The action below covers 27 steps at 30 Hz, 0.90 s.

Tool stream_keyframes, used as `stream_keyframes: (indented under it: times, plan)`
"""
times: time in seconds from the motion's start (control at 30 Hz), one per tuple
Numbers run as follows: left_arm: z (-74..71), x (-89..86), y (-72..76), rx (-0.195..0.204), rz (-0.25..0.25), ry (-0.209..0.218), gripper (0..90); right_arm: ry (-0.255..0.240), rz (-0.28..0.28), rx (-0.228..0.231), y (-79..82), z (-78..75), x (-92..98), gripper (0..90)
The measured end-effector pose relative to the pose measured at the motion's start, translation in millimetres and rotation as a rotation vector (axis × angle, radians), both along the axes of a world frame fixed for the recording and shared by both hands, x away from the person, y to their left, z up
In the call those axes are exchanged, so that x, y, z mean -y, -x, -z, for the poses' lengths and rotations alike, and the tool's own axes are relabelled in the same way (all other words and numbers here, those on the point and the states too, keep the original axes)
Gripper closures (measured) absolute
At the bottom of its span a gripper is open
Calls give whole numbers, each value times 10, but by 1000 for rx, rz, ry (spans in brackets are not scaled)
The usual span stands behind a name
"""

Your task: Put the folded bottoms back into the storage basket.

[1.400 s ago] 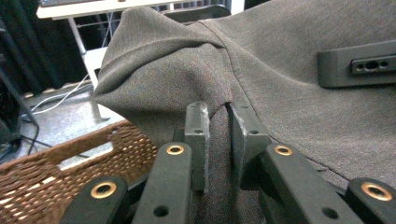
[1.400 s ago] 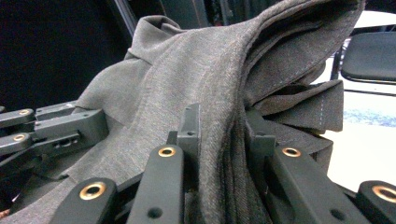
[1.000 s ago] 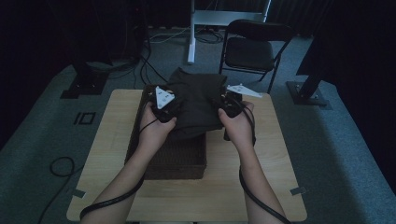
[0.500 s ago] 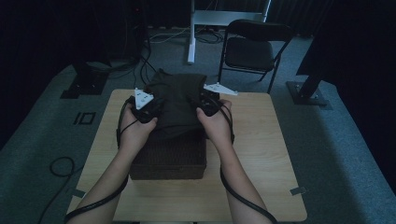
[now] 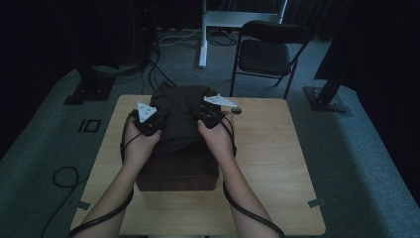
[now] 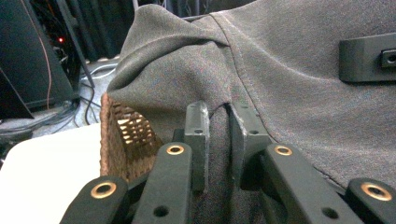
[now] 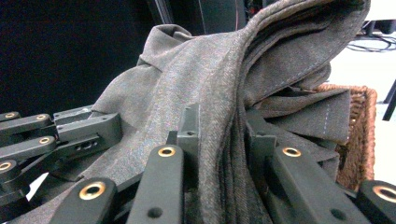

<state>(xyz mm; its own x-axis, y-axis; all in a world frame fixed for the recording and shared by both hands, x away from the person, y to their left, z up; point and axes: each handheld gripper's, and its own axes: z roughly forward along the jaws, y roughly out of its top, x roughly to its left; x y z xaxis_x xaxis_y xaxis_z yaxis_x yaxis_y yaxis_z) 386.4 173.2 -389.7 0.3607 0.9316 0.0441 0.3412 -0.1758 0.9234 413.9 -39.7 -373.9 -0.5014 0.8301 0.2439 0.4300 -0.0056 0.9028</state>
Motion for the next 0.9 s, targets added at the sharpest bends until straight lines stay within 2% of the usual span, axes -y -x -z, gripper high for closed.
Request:
stream_keyframes:
  times: [0.43,0.77,0.9]
  plan:
    - [309,38,-40,-46,2,-1,792,8,3,-54,-39,301,18,733]
    - [453,69,-73,-69,7,-8,793,14,18,-82,-52,481,40,733]
    - [540,81,-93,-84,14,-24,793,26,26,-94,-61,550,33,732]
